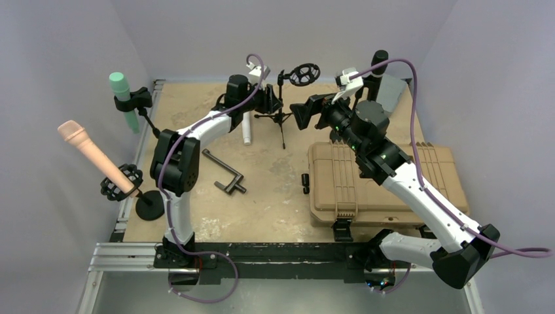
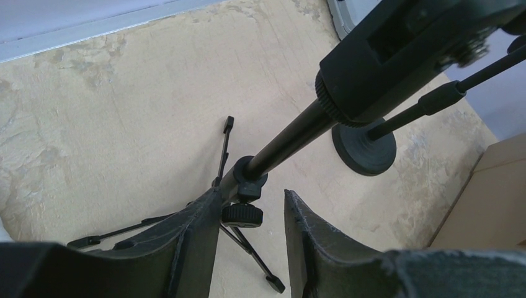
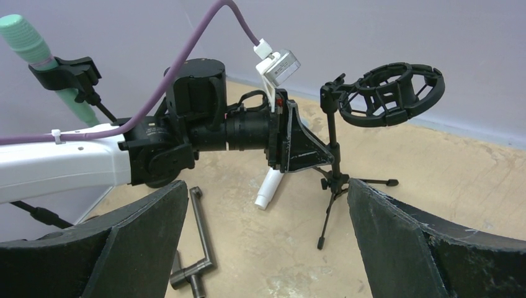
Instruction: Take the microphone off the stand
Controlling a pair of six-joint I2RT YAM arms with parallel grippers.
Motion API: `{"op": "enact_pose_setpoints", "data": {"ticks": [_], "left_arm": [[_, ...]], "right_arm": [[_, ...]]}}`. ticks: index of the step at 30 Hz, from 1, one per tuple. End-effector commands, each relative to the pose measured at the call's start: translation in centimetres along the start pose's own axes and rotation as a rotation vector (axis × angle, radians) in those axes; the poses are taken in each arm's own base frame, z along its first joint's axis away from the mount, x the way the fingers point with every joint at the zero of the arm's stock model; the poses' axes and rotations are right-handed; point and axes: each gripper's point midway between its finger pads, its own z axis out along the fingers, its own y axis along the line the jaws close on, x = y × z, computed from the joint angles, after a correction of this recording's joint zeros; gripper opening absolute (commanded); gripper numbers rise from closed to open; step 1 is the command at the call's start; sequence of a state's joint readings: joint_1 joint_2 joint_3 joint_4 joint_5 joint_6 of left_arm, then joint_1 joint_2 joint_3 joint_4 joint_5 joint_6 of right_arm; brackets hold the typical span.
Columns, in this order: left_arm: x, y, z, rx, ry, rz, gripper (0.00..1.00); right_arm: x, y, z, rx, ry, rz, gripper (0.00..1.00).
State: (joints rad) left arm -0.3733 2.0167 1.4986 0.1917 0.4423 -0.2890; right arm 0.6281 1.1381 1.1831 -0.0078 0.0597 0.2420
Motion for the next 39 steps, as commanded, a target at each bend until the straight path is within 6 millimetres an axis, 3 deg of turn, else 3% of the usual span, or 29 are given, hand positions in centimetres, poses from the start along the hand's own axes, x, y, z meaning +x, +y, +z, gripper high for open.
{"op": "enact_pose_setpoints", "data": {"ticks": [1, 14, 19, 21, 24, 27, 32, 37, 39], "left_arm": [[-0.7, 0.0, 0.0, 0.017, -0.015, -0.009, 0.39], [0.0, 0.6, 0.3, 0.004, 0.011, -0.022, 0.31], [-0.5, 0.4, 0.3, 0.02, 0.003, -0.031, 0.23], [-0.8, 0.3, 0.3, 0.027, -0.005, -0.039, 0.23], [-1.2, 0.3, 0.3, 0.029, -0.008, -0.038, 0.31], [-1.3, 0.4, 0.2, 0.028, -0.007, -0.035, 0.31], [-1.2, 0.5, 0.3, 0.033, 0.003, -0.045, 0.21], [-0.5, 0.4, 0.3, 0.043, 0.047, -0.112, 0.0], [-0.4, 0.1, 0.2, 0.062, 0.09, -0.205, 0.0]], "right_arm": [[-1.3, 0.5, -0.1, -0.019, -0.037, 0.007, 0.99], [-1.1, 0.7, 0.4, -0.025, -0.03, 0.007, 0.99], [-1.2, 0.7, 0.4, -0.027, -0.034, 0.007, 0.99], [-1.2, 0.7, 0.4, -0.028, -0.034, 0.007, 0.99], [-1.0, 0.7, 0.5, -0.029, -0.03, 0.007, 0.99], [-0.9, 0.7, 0.5, -0.028, -0.028, 0.007, 0.99], [-0.8, 0.7, 0.5, -0.029, -0.026, 0.007, 0.99], [-0.8, 0.7, 0.4, -0.027, -0.025, 0.007, 0.99], [-0.9, 0.6, 0.3, -0.025, -0.029, 0.007, 0.99]]}}
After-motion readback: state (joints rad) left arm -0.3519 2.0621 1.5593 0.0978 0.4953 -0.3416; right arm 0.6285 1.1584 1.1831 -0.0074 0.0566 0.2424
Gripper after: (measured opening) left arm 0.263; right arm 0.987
